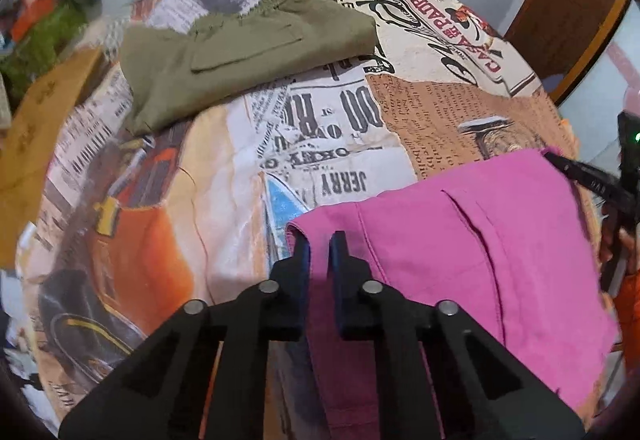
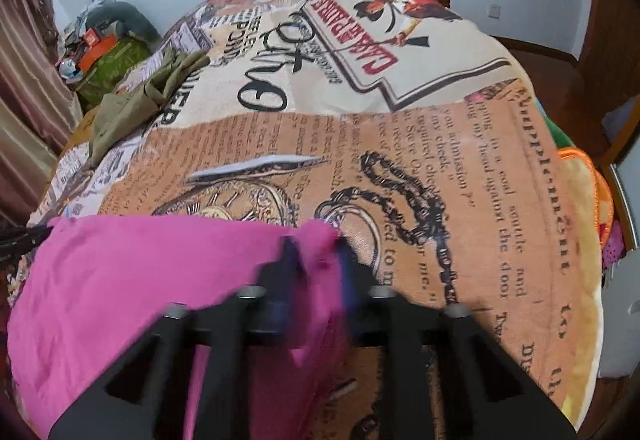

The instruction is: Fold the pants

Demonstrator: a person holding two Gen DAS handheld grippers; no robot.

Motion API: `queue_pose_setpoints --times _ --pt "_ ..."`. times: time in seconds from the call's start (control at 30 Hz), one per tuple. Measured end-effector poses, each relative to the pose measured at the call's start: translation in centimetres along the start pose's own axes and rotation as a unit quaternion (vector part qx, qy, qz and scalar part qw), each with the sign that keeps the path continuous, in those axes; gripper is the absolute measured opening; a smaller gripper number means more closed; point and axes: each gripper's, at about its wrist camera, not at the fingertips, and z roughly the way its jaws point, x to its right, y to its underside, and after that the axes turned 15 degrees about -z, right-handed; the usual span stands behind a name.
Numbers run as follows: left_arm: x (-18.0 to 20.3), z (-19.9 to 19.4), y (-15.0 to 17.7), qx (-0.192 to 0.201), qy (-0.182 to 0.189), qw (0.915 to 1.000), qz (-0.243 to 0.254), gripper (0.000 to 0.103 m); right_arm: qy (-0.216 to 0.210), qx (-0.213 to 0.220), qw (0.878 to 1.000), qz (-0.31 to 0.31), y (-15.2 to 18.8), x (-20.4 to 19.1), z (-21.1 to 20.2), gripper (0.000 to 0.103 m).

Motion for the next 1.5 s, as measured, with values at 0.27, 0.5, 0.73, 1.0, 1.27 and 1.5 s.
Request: queue_pose_setpoints --times 0.27,0.5,0.73,1.0,1.27,1.5 --pt "-1.6 -0.1 -0.6 0.016 -0.006 0.9998 -0.014 0.006 0.057 0.005 0.998 -0.04 0.0 -0.7 -0.1 0.004" --pt "-2.3 0.3 -0.4 -0.009 0.009 0.9994 -0.032 0.009 0.069 -0.018 0.996 -0.047 0.0 -0.8 0.4 0.004" --pt "-0.8 -2.4 -1.3 0.029 -0.03 0.9991 0.006 0.029 0.043 0.01 0.998 -0.035 -1.3 -1.4 -2.9 0.032" --pt "4.2 -2.7 -2.1 0.017 0.023 0.9987 0.042 0.043 -0.064 0.034 0.994 -0.076 -3.7 -7.5 -4.0 0.036" --pt "6.2 2.1 0.1 -0.046 0.018 0.9932 0.105 0.047 -0.074 -0.046 0.983 -0.16 -1.9 -11.8 1.6 0.036" --pt "4.6 0.6 0.3 -0.028 0.03 0.9943 0.099 0.05 -0.063 -0.04 0.986 -0.146 -0.7 -8.1 0.5 0.032"
